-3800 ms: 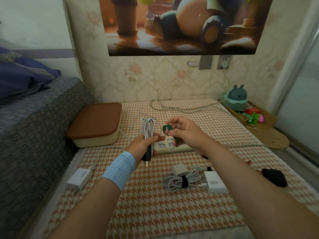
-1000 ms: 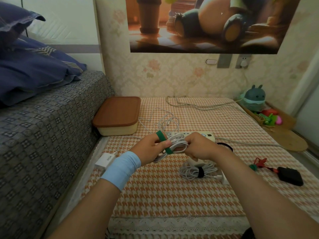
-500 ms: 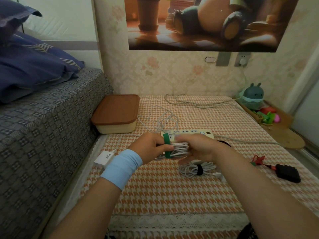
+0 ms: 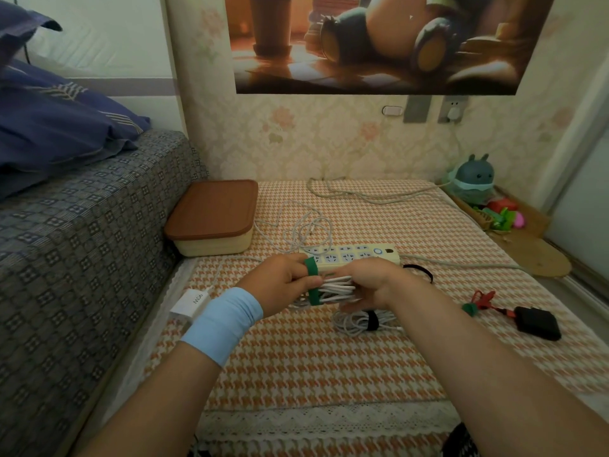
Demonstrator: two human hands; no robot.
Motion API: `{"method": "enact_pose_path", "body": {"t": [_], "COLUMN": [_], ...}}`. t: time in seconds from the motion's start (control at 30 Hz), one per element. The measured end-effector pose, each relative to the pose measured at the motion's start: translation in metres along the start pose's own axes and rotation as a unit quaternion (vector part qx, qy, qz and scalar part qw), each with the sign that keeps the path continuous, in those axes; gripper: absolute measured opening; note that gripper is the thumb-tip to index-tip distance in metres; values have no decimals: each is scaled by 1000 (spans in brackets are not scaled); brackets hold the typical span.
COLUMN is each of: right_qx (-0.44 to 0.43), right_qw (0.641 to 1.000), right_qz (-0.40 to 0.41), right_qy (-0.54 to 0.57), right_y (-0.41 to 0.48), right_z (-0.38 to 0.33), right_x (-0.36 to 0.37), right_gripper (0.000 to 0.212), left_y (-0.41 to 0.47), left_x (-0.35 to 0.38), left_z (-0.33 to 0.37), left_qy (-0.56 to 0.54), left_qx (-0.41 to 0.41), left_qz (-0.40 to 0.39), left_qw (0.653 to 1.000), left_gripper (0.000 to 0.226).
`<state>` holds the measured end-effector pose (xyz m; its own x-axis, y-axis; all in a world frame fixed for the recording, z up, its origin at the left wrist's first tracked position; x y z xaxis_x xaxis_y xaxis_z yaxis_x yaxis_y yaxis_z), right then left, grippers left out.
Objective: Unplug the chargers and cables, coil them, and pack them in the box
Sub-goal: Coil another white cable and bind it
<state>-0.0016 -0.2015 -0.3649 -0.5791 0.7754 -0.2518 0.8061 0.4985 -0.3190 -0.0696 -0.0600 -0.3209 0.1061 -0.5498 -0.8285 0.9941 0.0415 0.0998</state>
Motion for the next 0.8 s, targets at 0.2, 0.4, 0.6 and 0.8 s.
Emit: {"method": "enact_pose_path", "body": {"t": [0.2, 0.4, 0.6, 0.8], "right_qx": [-16, -210, -308, -349], "right_qw": [999, 903, 845, 845], "right_qz": [41, 168, 177, 209], "right_qy": [-23, -335, -399, -348], "right_y": [3, -14, -23, -26], "right_z": [-4, -37, -56, -58], "right_x": [-3, 14, 32, 35], "right_gripper": [9, 16, 27, 23], "left_y": [-2, -1, -9, -11], "left_x": [14, 9, 5, 3], "left_z": [11, -11, -27, -39], "left_qy": [67, -44, -162, -218], "left_qx": [-1, -175, -296, -342], "left_qz": [-31, 14, 55, 77], "left_qw": [997, 984, 940, 911], "left_gripper": [37, 50, 41, 45]}}
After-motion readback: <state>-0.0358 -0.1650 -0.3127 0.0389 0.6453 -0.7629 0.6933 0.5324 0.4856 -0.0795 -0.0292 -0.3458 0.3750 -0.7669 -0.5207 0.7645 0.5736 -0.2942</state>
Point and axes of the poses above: each hand's wrist, its own y-axis towards the middle knuckle, its own x-axis out of the palm, z = x × y, the point moved 7 cm from there along y, towards the middle knuckle, and after that the axes turned 15 degrees about -x, right-handed, at the moved point
